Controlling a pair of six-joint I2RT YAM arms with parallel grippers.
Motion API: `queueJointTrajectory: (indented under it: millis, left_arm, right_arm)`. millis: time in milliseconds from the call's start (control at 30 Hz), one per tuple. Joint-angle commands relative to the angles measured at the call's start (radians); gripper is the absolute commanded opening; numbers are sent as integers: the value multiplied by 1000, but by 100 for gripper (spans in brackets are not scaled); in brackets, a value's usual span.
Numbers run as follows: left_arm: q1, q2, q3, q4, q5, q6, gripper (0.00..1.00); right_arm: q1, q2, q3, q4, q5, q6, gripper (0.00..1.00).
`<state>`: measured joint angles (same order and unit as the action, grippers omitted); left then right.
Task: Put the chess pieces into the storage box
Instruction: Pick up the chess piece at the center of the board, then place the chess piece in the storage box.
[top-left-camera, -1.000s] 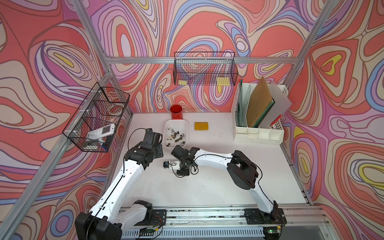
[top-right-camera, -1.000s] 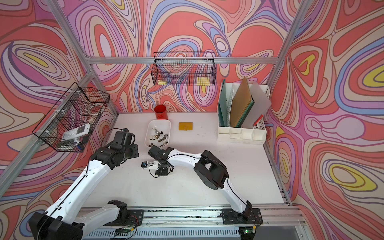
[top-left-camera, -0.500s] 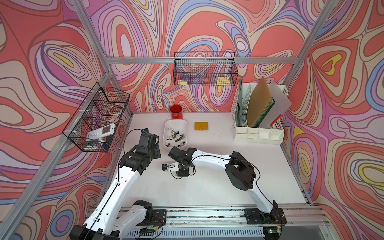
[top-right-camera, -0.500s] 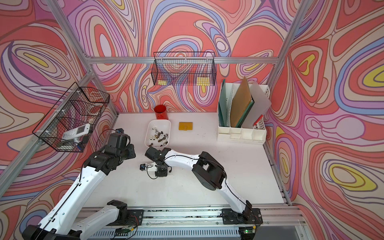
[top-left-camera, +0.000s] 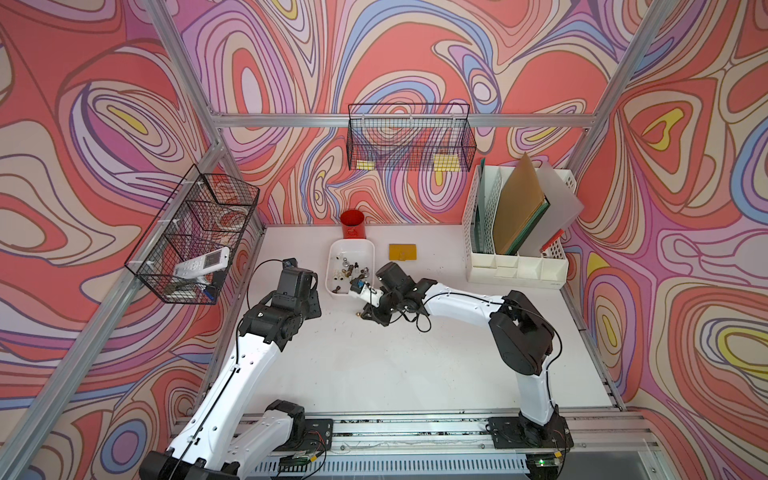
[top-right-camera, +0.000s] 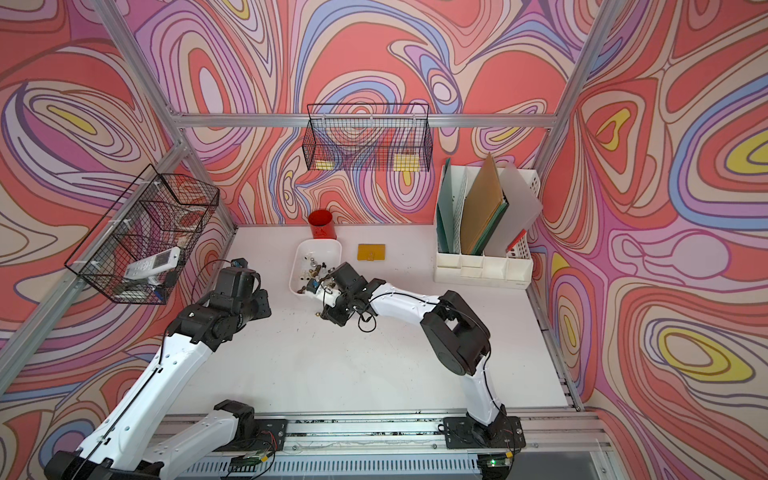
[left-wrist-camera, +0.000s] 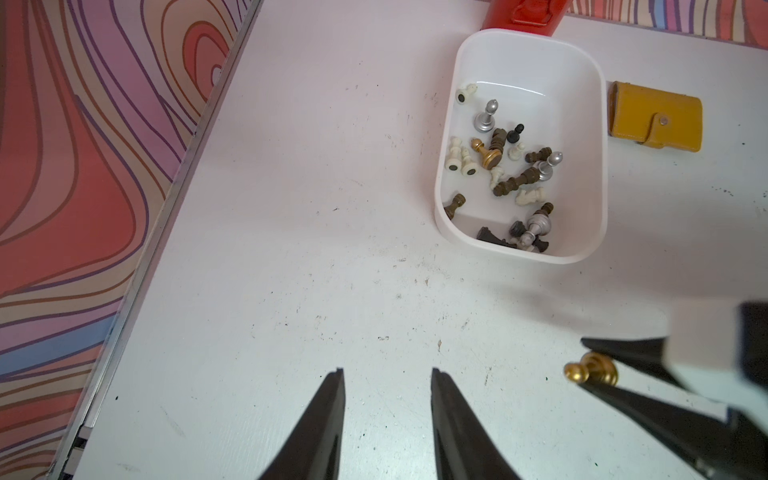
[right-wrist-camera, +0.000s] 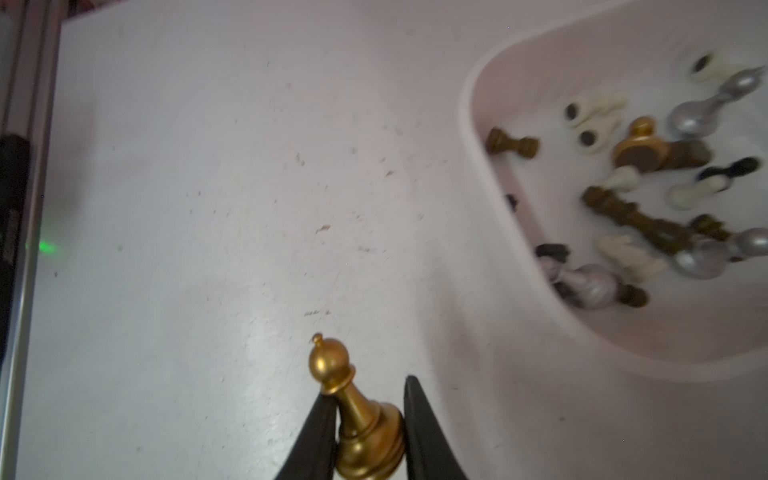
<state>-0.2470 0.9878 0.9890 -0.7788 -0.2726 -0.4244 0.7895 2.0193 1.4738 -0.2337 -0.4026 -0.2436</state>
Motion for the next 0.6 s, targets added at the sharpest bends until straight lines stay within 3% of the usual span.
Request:
queueJointTrajectory:
  millis: [0,200,367,567]
  left_arm:
    - [9,-24,-17,14,-5,-14,40]
    - [10,-18,-22,23,17,-24,40]
    - [9,-9,-23,22,20,-19,40]
    - [9,4,-26,32,68,-12,40]
  right_arm:
    - [-47,43,41,226,-78,168,18]
    - [-107,303,316,276,6,235,17]
    - [-115,492,595,251,74,215,17]
    - [-130,590,709,286,127,220,20]
